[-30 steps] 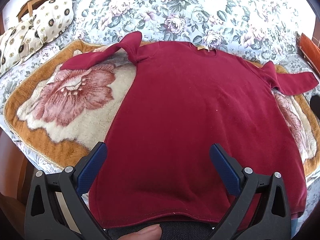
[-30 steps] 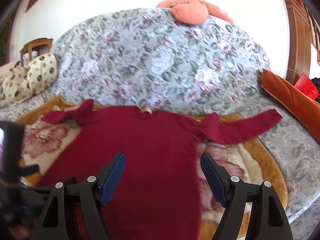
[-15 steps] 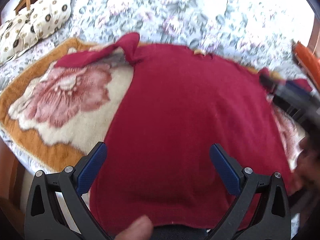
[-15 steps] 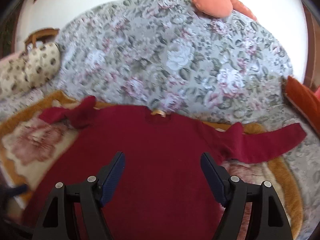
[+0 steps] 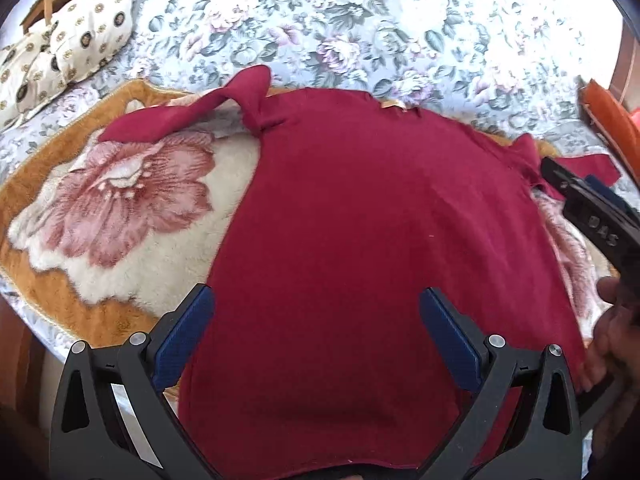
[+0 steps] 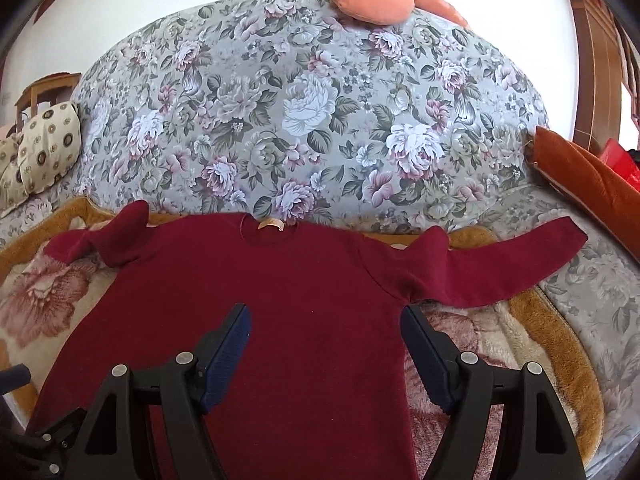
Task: Fold small clothes
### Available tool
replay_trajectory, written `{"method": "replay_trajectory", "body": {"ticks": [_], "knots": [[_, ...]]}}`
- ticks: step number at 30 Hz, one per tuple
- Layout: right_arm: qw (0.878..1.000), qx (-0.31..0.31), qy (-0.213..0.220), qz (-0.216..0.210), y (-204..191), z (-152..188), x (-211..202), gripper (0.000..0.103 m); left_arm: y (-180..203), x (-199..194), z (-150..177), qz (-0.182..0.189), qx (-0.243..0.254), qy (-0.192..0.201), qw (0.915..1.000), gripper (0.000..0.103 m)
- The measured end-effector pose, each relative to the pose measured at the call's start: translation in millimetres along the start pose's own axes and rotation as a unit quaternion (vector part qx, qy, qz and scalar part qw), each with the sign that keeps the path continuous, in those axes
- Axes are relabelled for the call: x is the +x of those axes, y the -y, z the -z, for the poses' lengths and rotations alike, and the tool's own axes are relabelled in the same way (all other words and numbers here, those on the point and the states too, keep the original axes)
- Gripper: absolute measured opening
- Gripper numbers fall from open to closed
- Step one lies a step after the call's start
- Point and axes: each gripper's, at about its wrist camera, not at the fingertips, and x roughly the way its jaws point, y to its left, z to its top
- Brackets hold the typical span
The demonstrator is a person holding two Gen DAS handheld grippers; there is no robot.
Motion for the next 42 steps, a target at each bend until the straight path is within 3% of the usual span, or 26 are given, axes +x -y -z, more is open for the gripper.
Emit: {"method": "replay_trajectory", "body": {"ticks": [12, 22, 42], "knots": [[0.999, -0.024, 0.007, 0.021, -9.0, 1.5, -3.1, 0.075, 6.7, -5.9, 0.9, 0.020, 0.014, 0.013, 0.9996, 0.103], [1.000, -0.021, -0.001, 0.022, -7.5, 2.0, 0.9, 0.075, 14.5, -13.3, 3.5, -0.007, 0.028, 0.035, 0.9990, 0.103], [0.999, -0.026, -0.002, 0.021, -9.4, 2.6, 1.5, 0.075, 10.6, -7.4, 3.7, -0.008, 0.018, 0.019, 0.9996, 0.103]]}}
